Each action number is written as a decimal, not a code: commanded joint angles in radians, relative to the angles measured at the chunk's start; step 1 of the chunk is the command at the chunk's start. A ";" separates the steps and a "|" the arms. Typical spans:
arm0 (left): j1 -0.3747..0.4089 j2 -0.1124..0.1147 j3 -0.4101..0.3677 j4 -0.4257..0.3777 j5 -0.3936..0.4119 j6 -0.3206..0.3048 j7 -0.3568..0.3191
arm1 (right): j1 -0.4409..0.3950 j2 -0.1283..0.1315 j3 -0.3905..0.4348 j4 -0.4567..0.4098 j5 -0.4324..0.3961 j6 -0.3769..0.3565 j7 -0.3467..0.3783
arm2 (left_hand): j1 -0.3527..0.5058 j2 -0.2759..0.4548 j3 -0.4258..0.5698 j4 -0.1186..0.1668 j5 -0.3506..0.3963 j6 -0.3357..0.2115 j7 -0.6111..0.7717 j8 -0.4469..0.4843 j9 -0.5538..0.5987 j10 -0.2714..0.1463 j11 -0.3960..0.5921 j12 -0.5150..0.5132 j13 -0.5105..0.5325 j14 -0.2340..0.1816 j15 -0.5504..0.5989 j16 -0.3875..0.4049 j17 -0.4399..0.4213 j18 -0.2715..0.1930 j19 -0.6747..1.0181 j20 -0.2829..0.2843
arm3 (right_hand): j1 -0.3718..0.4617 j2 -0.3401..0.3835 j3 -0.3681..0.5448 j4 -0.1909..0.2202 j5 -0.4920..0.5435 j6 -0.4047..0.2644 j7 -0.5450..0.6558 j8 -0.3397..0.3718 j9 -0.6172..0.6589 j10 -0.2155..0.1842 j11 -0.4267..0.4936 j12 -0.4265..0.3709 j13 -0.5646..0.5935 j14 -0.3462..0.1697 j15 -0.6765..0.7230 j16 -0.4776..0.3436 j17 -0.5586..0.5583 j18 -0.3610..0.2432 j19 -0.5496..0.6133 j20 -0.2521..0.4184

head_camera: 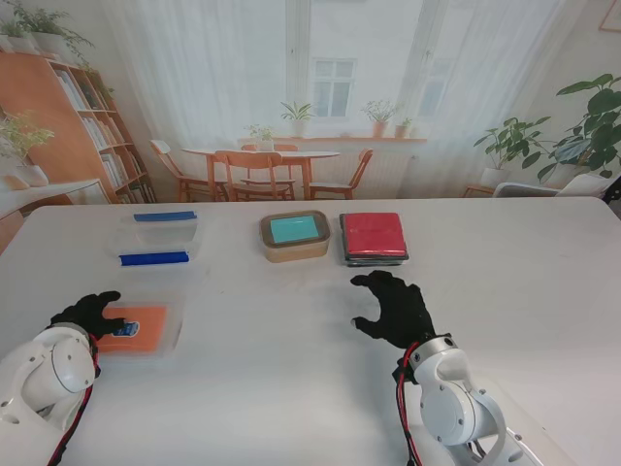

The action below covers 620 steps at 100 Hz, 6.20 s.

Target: Pair container bodies with their lids

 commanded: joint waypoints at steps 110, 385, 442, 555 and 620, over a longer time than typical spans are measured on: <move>0.173 -0.020 0.137 -0.225 -0.070 -0.058 -0.001 | -0.049 -0.008 0.045 -0.015 0.003 -0.022 -0.033 | 0.027 -0.076 0.094 0.011 0.048 0.037 0.084 0.031 0.086 0.032 0.215 0.044 0.144 -0.019 0.124 0.065 0.053 -0.098 0.089 0.027 | -0.007 0.029 -0.029 0.028 -0.013 -0.035 -0.003 -0.016 -0.029 -0.008 0.014 -0.004 -0.030 -0.007 0.006 0.020 -0.006 0.017 0.033 0.024; 0.216 -0.070 0.043 -0.385 0.029 -0.241 0.317 | -0.047 -0.005 0.066 -0.023 0.028 -0.046 -0.002 | 0.008 -0.055 -0.049 0.038 0.156 0.168 0.034 0.026 0.145 0.073 0.237 0.093 0.147 -0.017 0.126 0.079 0.014 -0.088 0.074 0.036 | -0.004 0.025 -0.035 0.031 -0.012 -0.046 -0.011 -0.010 -0.056 -0.027 -0.015 -0.017 -0.049 -0.010 0.010 0.025 -0.019 0.035 0.024 0.041; -0.147 -0.036 0.096 0.022 0.177 -0.265 0.320 | -0.007 -0.002 0.037 0.000 0.012 0.002 0.015 | -0.024 -0.143 0.120 0.013 0.010 0.124 0.023 0.006 0.024 -0.014 0.082 -0.024 -0.044 -0.167 -0.123 -0.060 -0.061 -0.231 -0.423 -0.240 | -0.003 0.025 -0.030 0.030 -0.013 -0.046 -0.009 -0.010 -0.056 -0.027 -0.010 -0.015 -0.049 -0.015 0.012 0.025 -0.018 0.031 0.020 0.042; -0.765 -0.035 0.681 0.777 -0.032 -0.349 0.341 | 0.005 0.006 0.020 -0.013 -0.076 0.107 0.030 | -0.051 -0.278 0.411 -0.063 0.108 0.166 0.166 0.082 0.103 0.010 0.267 0.068 0.072 -0.152 0.051 -0.029 -0.061 -0.307 -0.162 -0.118 | -0.004 0.025 -0.027 0.029 -0.011 -0.049 -0.004 -0.011 -0.056 -0.025 -0.006 -0.014 -0.044 -0.019 0.013 0.024 -0.013 0.027 0.025 0.044; -0.728 -0.038 0.634 0.761 -0.039 -0.396 0.369 | 0.003 0.006 0.024 -0.017 -0.078 0.097 0.028 | 0.170 -0.343 0.315 -0.073 0.584 0.074 0.487 0.098 0.872 0.046 0.126 0.321 0.632 -0.043 0.323 0.064 0.372 -0.150 0.222 0.036 | -0.005 0.027 -0.028 0.029 -0.008 -0.052 -0.004 -0.012 -0.056 -0.025 -0.004 -0.013 -0.042 -0.018 0.013 0.024 -0.009 0.028 0.029 0.044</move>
